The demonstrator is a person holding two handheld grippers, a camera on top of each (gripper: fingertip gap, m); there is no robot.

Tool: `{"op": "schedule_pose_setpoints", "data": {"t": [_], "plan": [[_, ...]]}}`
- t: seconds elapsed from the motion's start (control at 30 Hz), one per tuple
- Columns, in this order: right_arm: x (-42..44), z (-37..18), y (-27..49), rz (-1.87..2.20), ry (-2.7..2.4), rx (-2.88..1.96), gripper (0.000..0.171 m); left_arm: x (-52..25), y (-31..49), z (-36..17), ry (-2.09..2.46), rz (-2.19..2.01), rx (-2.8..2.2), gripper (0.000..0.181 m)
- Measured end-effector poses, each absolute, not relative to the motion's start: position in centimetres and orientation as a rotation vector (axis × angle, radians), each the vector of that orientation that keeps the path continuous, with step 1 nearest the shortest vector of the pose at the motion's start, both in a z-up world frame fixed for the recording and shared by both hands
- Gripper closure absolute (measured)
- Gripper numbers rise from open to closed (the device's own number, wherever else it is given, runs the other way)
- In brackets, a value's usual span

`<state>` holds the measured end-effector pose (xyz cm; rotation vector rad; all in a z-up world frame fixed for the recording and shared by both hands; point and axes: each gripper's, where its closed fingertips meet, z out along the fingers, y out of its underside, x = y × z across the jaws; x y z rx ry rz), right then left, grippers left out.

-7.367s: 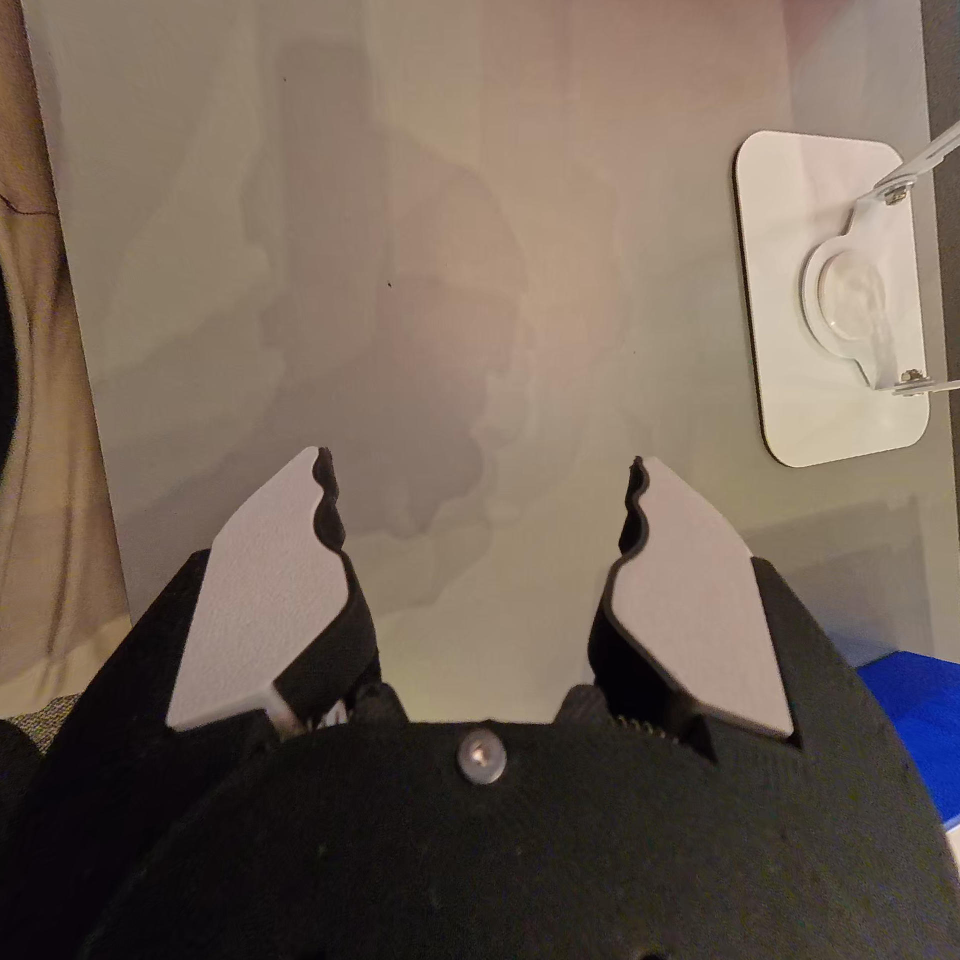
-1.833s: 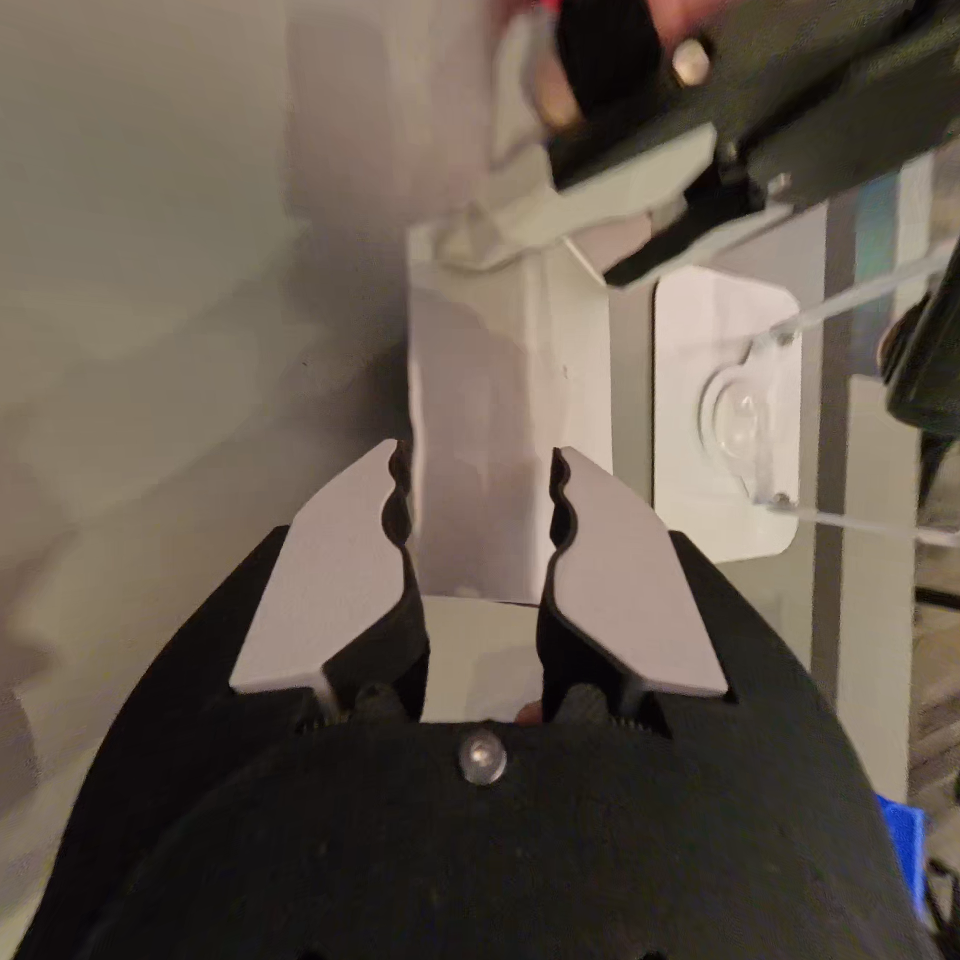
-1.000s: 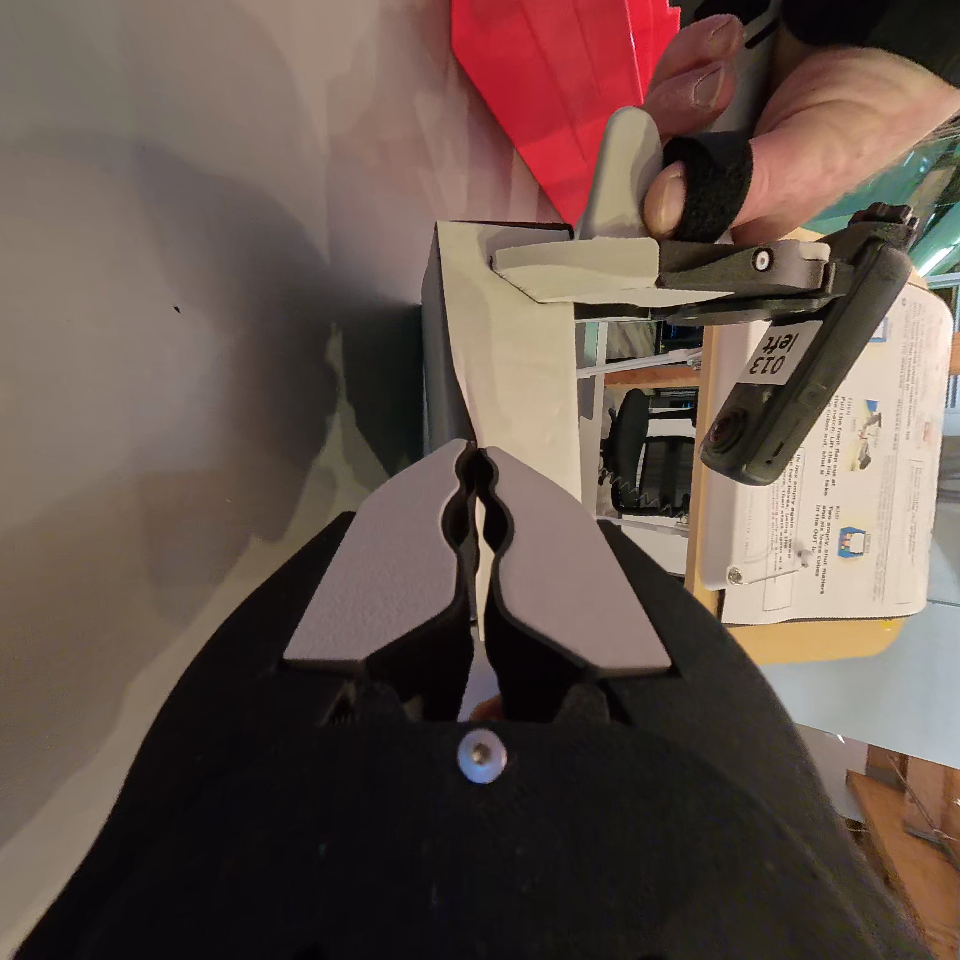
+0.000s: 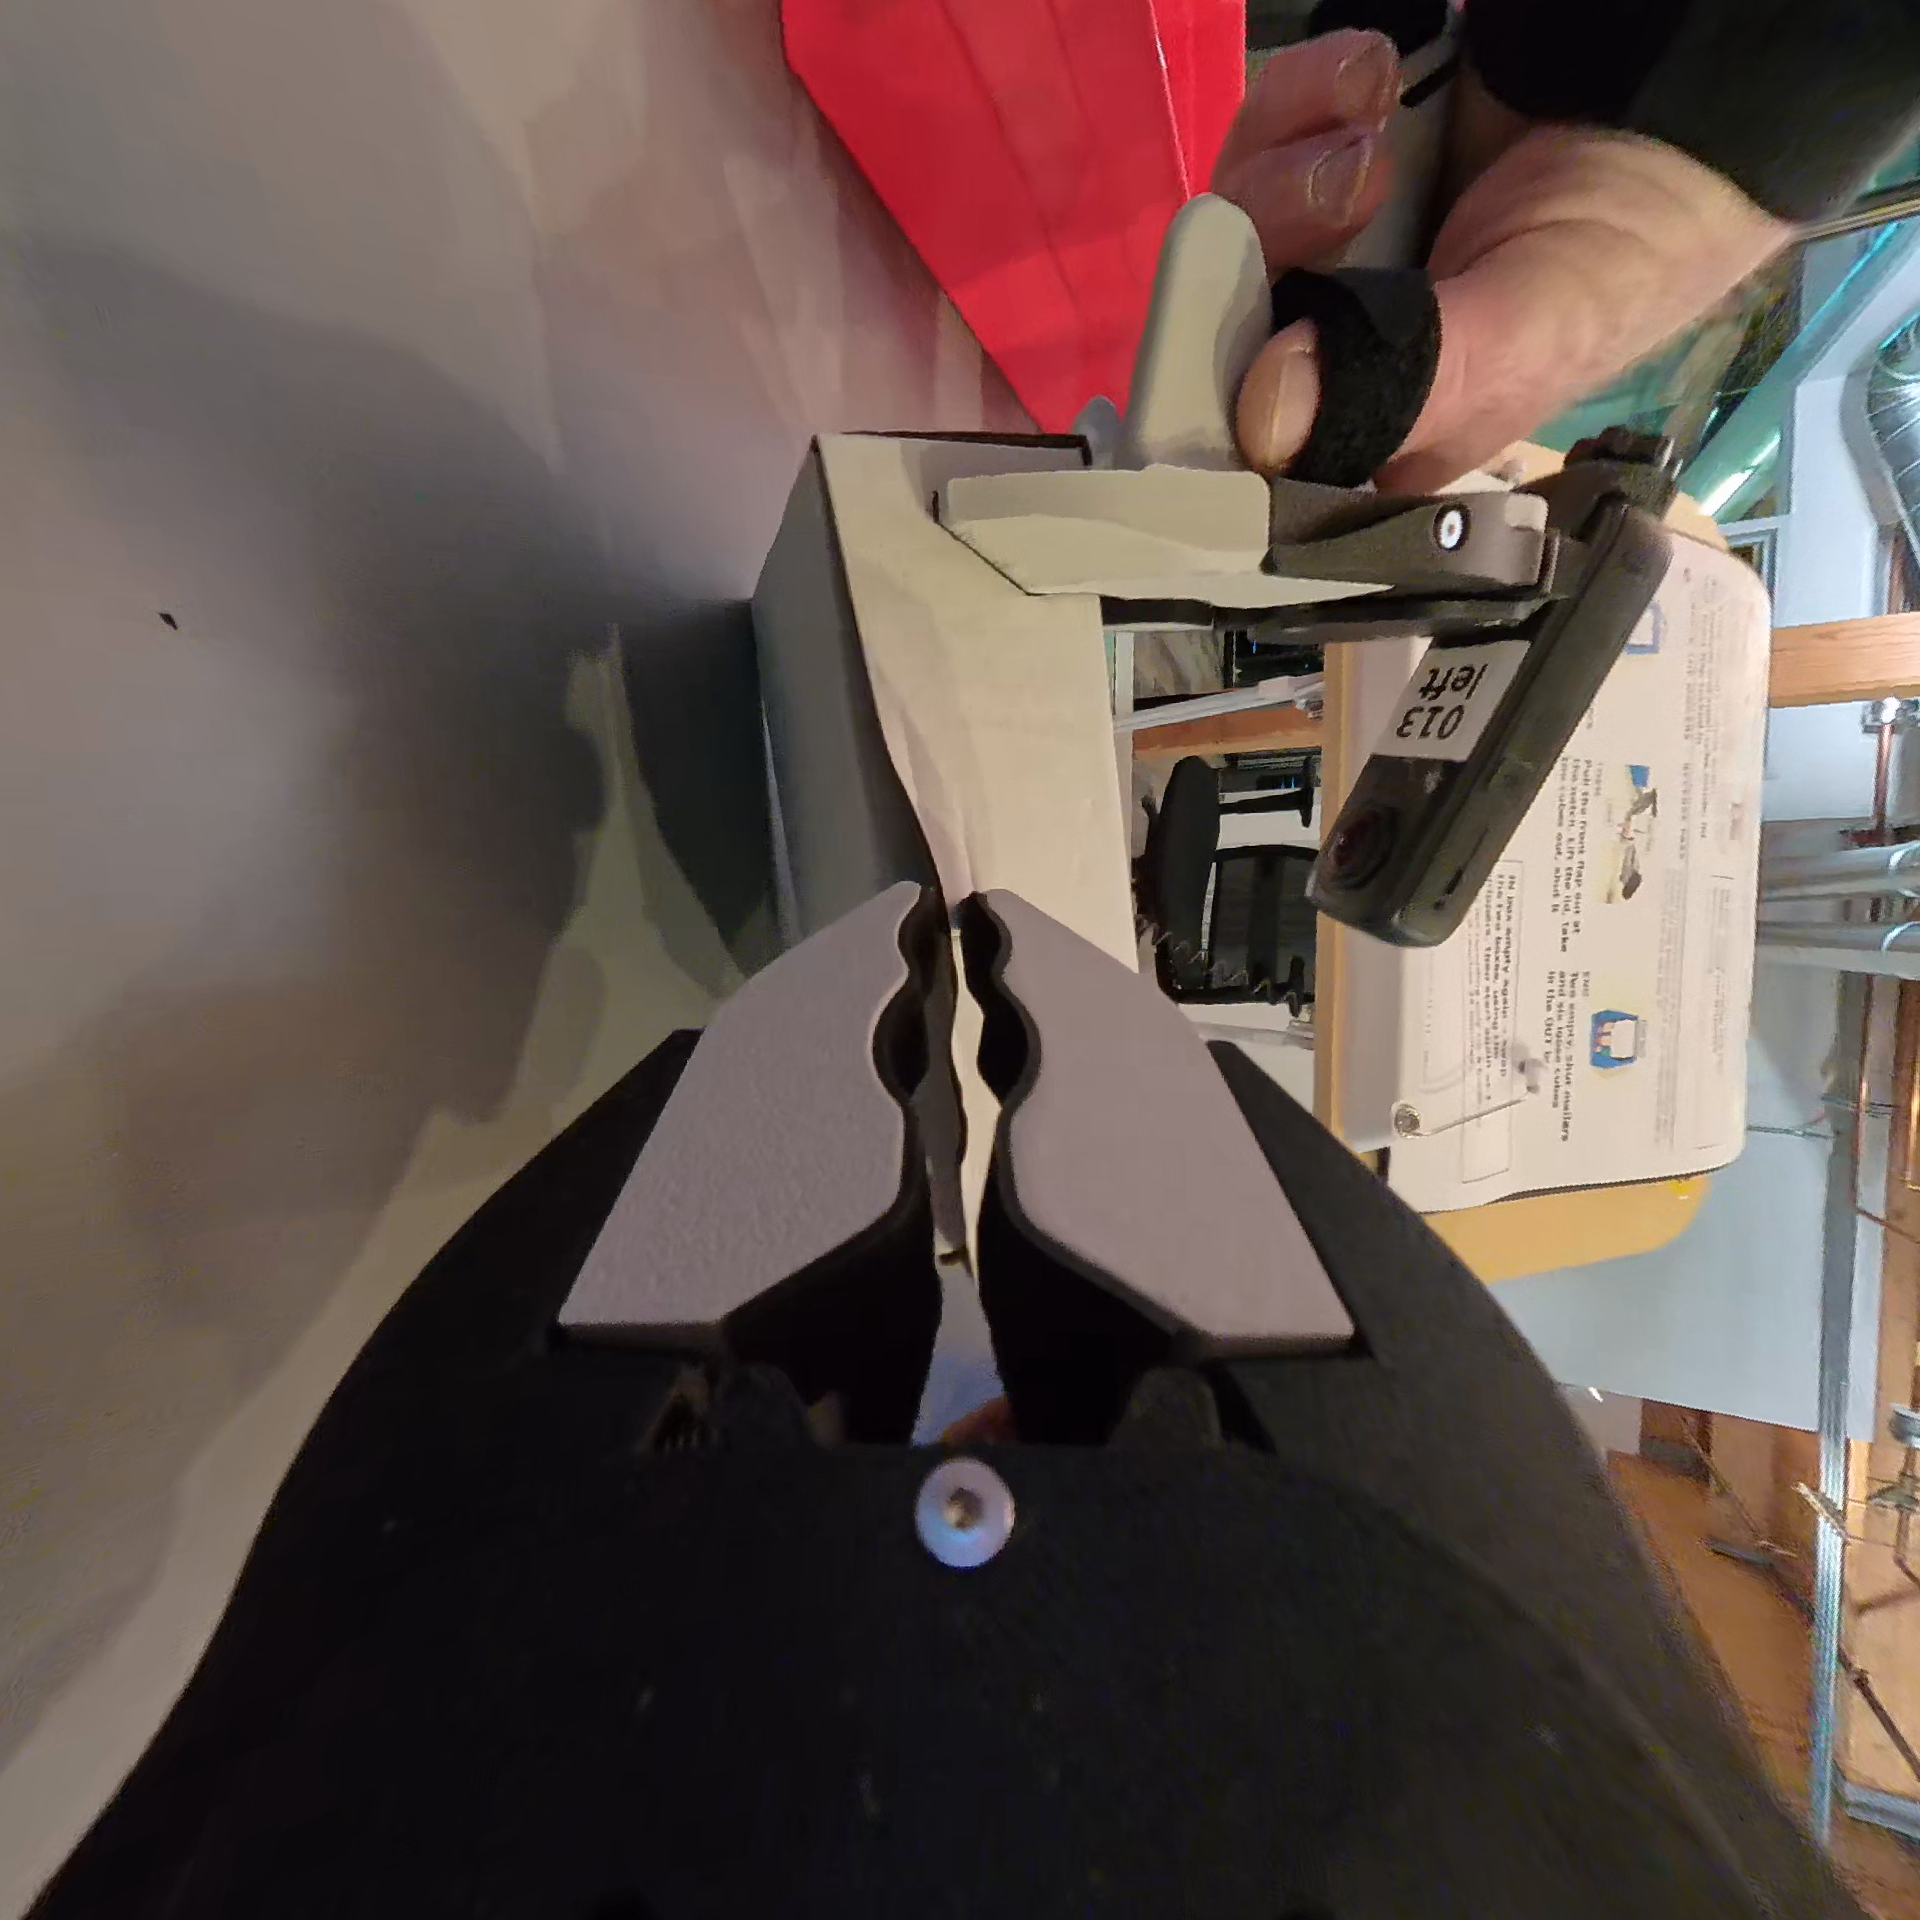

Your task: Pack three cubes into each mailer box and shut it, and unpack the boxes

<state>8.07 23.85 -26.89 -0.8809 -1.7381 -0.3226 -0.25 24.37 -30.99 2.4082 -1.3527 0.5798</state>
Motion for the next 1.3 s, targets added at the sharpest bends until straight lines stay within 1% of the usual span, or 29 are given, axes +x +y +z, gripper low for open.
{"op": "schedule_pose_setpoints", "data": {"t": [0.1, 0.17, 0.2, 0.27, 0.33, 0.5, 0.57, 0.63, 0.7, 0.73, 0.77, 0.97, 1.07, 1.3], "plan": [[8.5, -26.8, 24.3, -0.294, -1.734, -0.912, 0.168, 0.3, 25.2, -30.8, -1.446, 0.608, 2.492, 0.064], [9.0, -26.2, 24.9, -0.275, -1.718, -0.941, 0.169, 0.5, 25.5, -30.1, -1.546, 0.650, 2.575, 0.060], [9.1, -25.9, 25.1, -0.251, -1.715, -0.964, 0.169, 0.8, 25.6, -29.3, -1.613, 0.697, 2.621, 0.063], [9.1, -25.5, 25.4, -0.227, -1.715, -0.976, 0.169, 1.4, 25.7, -27.6, -1.715, 0.778, 2.752, 0.061], [8.8, -25.3, 25.4, -0.181, -1.727, -0.997, 0.169, 2.3, 25.8, -26.1, -1.919, 0.795, 2.892, 0.059], [8.6, -25.0, 25.8, -0.173, -1.740, -1.031, 0.169, 1.5, 24.8, -29.1, -2.095, 0.365, 3.058, 0.057], [8.5, -25.0, 25.8, -0.181, -1.745, -1.036, 0.169, 1.6, 25.8, -29.7, -2.113, 0.239, 3.192, 0.062], [8.5, -25.0, 25.9, -0.192, -1.748, -1.034, 0.170, 2.6, 25.3, -30.9, -2.126, 0.291, 3.195, 0.074], [8.4, -25.0, 25.9, -0.208, -1.753, -1.024, 0.170, 3.1, 26.3, -31.2, -2.118, 0.215, 3.294, 0.083], [8.4, -25.0, 25.9, -0.212, -1.753, -1.021, 0.170, 3.3, 27.0, -30.8, -2.082, 0.241, 3.371, 0.097], [8.5, -25.0, 26.0, -0.219, -1.750, -1.020, 0.170, 3.5, 27.3, -30.5, -2.077, 0.305, 3.407, 0.100], [8.8, -24.6, 26.5, -0.214, -1.724, -1.060, 0.170, 3.6, 27.7, -30.5, -2.120, 0.263, 3.392, 0.105], [8.7, -24.3, 26.7, -0.197, -1.700, -1.086, 0.169, 3.5, 27.8, -30.6, -2.123, 0.224, 3.370, 0.104], [8.6, -23.5, 27.0, -0.209, -1.646, -1.049, 0.170, 3.5, 27.9, -30.7, -2.095, 0.304, 3.345, 0.106]]}}
